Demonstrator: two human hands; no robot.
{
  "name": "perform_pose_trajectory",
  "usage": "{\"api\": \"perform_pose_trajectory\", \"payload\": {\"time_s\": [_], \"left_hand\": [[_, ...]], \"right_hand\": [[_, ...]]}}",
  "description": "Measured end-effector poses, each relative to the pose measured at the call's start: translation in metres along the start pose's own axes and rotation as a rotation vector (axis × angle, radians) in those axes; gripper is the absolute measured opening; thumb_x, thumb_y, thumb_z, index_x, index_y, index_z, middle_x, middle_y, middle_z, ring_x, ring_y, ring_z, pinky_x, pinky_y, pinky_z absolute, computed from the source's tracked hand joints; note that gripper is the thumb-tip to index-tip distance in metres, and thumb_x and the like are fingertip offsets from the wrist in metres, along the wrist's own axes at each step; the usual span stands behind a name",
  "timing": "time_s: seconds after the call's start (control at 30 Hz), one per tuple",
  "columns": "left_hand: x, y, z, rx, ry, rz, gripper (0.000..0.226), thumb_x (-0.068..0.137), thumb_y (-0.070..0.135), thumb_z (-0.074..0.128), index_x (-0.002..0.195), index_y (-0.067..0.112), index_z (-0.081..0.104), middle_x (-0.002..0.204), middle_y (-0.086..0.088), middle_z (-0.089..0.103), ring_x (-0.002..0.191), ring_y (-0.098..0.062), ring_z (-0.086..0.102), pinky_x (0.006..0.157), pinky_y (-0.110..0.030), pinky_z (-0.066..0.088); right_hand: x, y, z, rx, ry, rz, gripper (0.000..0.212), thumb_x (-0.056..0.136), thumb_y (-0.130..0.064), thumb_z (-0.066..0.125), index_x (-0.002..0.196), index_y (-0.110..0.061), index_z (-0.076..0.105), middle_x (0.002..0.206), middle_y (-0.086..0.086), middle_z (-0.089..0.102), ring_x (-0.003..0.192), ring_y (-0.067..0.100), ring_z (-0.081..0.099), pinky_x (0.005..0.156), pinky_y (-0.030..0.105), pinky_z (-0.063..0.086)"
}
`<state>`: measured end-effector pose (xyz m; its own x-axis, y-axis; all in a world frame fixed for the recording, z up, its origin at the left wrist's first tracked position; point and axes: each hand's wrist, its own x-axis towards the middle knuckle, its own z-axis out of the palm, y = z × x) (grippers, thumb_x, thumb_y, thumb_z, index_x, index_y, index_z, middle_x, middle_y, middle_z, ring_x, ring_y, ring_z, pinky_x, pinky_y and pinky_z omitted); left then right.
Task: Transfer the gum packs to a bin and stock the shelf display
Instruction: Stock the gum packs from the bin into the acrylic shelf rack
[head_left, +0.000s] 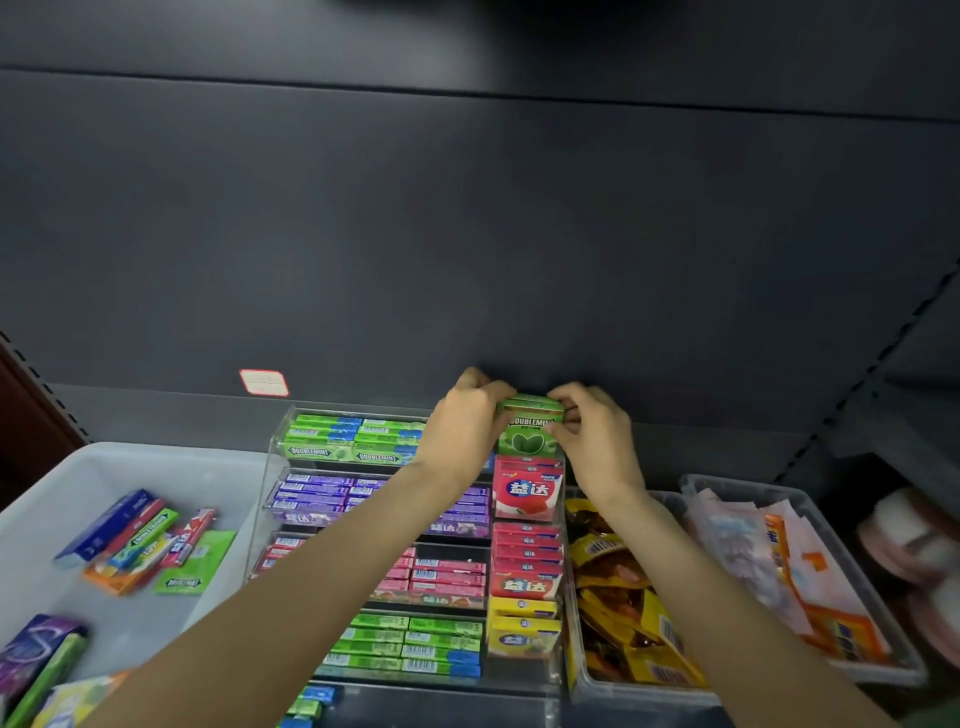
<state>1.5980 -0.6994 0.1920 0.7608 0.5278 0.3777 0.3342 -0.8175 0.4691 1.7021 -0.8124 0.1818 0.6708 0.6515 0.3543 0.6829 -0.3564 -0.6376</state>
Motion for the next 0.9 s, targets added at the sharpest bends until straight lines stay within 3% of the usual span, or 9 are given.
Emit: {"api": "perform_pose_trajectory", "payload": {"time_s": [0.13,0.27,0.37,0.5,0.57,0.73,0.9], "left_hand": [[-0.001,0.001,0.002,-0.073,0.013,-0.016,0.025,0.091,0.010,0.058,0.115,0.009,0.064,0.112,-0.011,0.053,0.088,-0.028,0.063,0.087,-0.038,0.052],[-0.005,0.001,-0.003,-0.024,0.018,0.002,0.029,0.091,0.017,0.058,0.120,0.014,0.060,0.115,-0.008,0.052,0.093,-0.026,0.062,0.082,-0.041,0.053],[-0.012,-0.006,-0.014,-0.026,0.029,0.021,0.030,0.090,0.018,0.059,0.119,0.015,0.058,0.116,-0.006,0.052,0.101,-0.023,0.059,0.082,-0.041,0.052],[-0.032,-0.035,-0.041,-0.038,0.081,-0.011,0.027,0.088,0.019,0.060,0.115,0.015,0.060,0.110,-0.004,0.055,0.100,-0.021,0.058,0.081,-0.038,0.050],[-0.047,-0.060,-0.057,-0.028,0.097,-0.059,0.024,0.088,0.019,0.060,0.112,0.015,0.062,0.105,-0.004,0.059,0.096,-0.020,0.059,0.081,-0.037,0.050],[-0.099,-0.146,-0.103,-0.013,0.074,-0.317,0.021,0.086,0.016,0.063,0.106,0.013,0.063,0.094,-0.007,0.066,0.087,-0.025,0.063,0.079,-0.035,0.050],[-0.152,-0.248,-0.146,0.072,-0.024,-0.540,0.027,0.086,0.017,0.063,0.112,0.008,0.061,0.109,-0.011,0.062,0.098,-0.029,0.060,0.082,-0.032,0.045]], "right_hand": [[-0.003,-0.003,0.002,-0.051,0.012,-0.017,0.033,0.087,-0.010,0.063,0.119,-0.011,0.058,0.120,0.006,0.050,0.106,0.018,0.057,0.090,0.033,0.053],[-0.010,-0.012,0.001,-0.240,0.044,-0.044,0.038,0.088,-0.021,0.063,0.125,-0.015,0.054,0.127,0.005,0.043,0.119,0.018,0.044,0.090,0.033,0.050],[-0.015,-0.030,0.004,-0.262,0.057,-0.138,0.037,0.087,-0.020,0.064,0.122,-0.014,0.056,0.125,0.005,0.045,0.118,0.018,0.043,0.087,0.033,0.050],[-0.023,-0.066,0.027,-0.141,-0.008,-0.234,0.032,0.088,-0.016,0.062,0.119,-0.015,0.059,0.117,0.000,0.048,0.111,0.012,0.047,0.083,0.021,0.043],[-0.027,-0.087,0.048,-0.037,-0.075,-0.254,0.027,0.089,-0.014,0.059,0.116,-0.015,0.061,0.110,-0.002,0.051,0.106,0.011,0.050,0.084,0.018,0.039],[-0.042,-0.147,0.122,0.081,-0.233,-0.303,0.019,0.088,-0.009,0.055,0.104,-0.013,0.064,0.101,0.002,0.057,0.096,0.018,0.056,0.084,0.030,0.045],[-0.059,-0.206,0.210,0.149,-0.379,-0.285,0.022,0.085,-0.004,0.055,0.102,-0.010,0.066,0.099,0.005,0.059,0.093,0.021,0.059,0.086,0.028,0.043]]}}
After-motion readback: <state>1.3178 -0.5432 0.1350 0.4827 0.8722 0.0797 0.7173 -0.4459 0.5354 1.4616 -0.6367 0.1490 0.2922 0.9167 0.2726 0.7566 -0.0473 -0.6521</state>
